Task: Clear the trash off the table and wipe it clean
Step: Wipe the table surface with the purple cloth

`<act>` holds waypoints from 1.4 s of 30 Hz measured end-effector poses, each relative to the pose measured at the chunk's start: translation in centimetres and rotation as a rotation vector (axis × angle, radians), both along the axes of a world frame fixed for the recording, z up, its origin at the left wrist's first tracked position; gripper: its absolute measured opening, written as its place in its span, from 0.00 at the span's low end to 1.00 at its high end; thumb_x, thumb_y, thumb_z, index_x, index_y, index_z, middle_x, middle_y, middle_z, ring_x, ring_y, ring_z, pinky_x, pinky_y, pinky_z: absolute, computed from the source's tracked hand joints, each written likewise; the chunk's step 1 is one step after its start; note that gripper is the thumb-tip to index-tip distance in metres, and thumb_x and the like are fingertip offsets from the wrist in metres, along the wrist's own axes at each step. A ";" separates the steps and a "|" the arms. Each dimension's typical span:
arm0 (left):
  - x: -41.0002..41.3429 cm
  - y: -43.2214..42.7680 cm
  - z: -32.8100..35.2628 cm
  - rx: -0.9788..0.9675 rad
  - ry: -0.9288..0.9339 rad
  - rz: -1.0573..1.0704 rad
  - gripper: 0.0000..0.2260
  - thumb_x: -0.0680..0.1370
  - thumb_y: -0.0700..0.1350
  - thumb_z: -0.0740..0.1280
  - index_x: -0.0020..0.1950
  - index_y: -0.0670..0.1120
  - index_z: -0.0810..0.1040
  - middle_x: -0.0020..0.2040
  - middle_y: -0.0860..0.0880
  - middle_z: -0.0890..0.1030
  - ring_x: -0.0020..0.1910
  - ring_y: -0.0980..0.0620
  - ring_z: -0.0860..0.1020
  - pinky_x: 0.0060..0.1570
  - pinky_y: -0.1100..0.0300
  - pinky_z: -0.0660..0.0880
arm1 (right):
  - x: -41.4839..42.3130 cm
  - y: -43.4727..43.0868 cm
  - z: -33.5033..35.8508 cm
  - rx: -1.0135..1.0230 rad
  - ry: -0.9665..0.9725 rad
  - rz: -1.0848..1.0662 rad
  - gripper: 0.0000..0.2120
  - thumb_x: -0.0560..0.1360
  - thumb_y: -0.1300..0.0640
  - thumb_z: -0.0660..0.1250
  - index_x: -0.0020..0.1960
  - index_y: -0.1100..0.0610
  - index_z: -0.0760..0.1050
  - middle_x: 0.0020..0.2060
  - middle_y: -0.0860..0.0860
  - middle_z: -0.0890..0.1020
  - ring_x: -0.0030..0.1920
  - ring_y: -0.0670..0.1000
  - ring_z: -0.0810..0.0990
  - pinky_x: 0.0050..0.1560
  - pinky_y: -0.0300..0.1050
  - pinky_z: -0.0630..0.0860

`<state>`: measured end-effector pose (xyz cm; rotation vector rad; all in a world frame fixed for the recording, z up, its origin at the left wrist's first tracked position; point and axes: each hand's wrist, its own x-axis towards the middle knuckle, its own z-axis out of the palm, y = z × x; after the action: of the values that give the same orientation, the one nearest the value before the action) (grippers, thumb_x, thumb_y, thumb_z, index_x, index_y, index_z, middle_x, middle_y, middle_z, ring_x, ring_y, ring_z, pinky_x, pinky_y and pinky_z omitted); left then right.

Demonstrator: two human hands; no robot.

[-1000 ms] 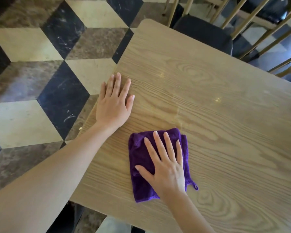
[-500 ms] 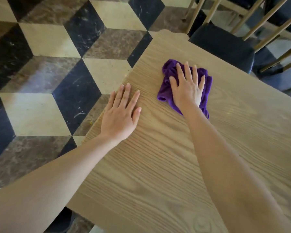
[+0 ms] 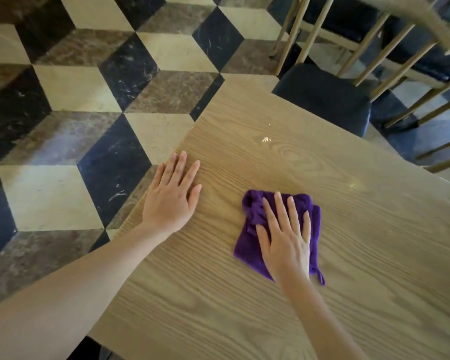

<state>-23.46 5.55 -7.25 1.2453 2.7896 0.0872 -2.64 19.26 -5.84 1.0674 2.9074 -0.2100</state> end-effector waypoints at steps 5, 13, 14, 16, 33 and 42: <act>0.0 0.0 0.2 -0.036 0.001 -0.009 0.26 0.81 0.56 0.41 0.77 0.49 0.52 0.78 0.44 0.53 0.78 0.47 0.49 0.76 0.50 0.48 | 2.0 0.4 0.1 0.008 -0.056 0.007 0.25 0.78 0.42 0.47 0.70 0.49 0.67 0.71 0.50 0.69 0.71 0.56 0.68 0.70 0.57 0.57; 0.0 0.0 0.1 -0.042 0.025 -0.001 0.25 0.82 0.55 0.44 0.76 0.48 0.56 0.77 0.43 0.57 0.77 0.46 0.53 0.74 0.50 0.50 | -10.9 10.5 -0.2 -0.072 0.019 -0.115 0.25 0.80 0.43 0.48 0.75 0.46 0.54 0.77 0.46 0.56 0.77 0.53 0.51 0.75 0.61 0.46; 0.0 0.0 0.1 -0.037 0.028 0.002 0.24 0.82 0.55 0.45 0.76 0.48 0.57 0.77 0.43 0.58 0.77 0.46 0.53 0.74 0.50 0.50 | -13.8 12.1 -0.3 -0.077 0.035 -0.129 0.25 0.80 0.43 0.47 0.76 0.46 0.53 0.77 0.47 0.54 0.77 0.54 0.48 0.75 0.62 0.45; 0.0 0.0 0.2 -0.025 0.028 0.004 0.24 0.82 0.55 0.46 0.76 0.48 0.58 0.77 0.44 0.58 0.77 0.46 0.54 0.74 0.50 0.50 | -19.7 14.2 -0.3 -0.090 0.062 -0.091 0.25 0.80 0.43 0.45 0.76 0.47 0.52 0.77 0.47 0.54 0.77 0.54 0.47 0.74 0.63 0.43; 0.3 0.1 0.7 -0.046 0.041 -0.004 0.24 0.82 0.55 0.44 0.75 0.48 0.59 0.76 0.45 0.60 0.76 0.47 0.56 0.74 0.52 0.50 | -23.7 14.9 -1.0 -0.005 0.110 0.158 0.25 0.79 0.44 0.44 0.75 0.46 0.56 0.76 0.47 0.56 0.77 0.54 0.51 0.75 0.62 0.45; 0.2 0.2 0.9 -0.054 0.041 -0.007 0.25 0.82 0.55 0.43 0.75 0.46 0.57 0.76 0.44 0.60 0.76 0.46 0.56 0.75 0.53 0.48 | -12.9 19.2 -1.1 0.022 0.077 -0.048 0.24 0.80 0.44 0.44 0.75 0.46 0.56 0.76 0.47 0.57 0.77 0.53 0.52 0.75 0.59 0.47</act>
<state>-23.24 5.73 -6.34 1.2589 2.8018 -0.0144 -15.59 38.49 -6.97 1.1593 2.9601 -0.2259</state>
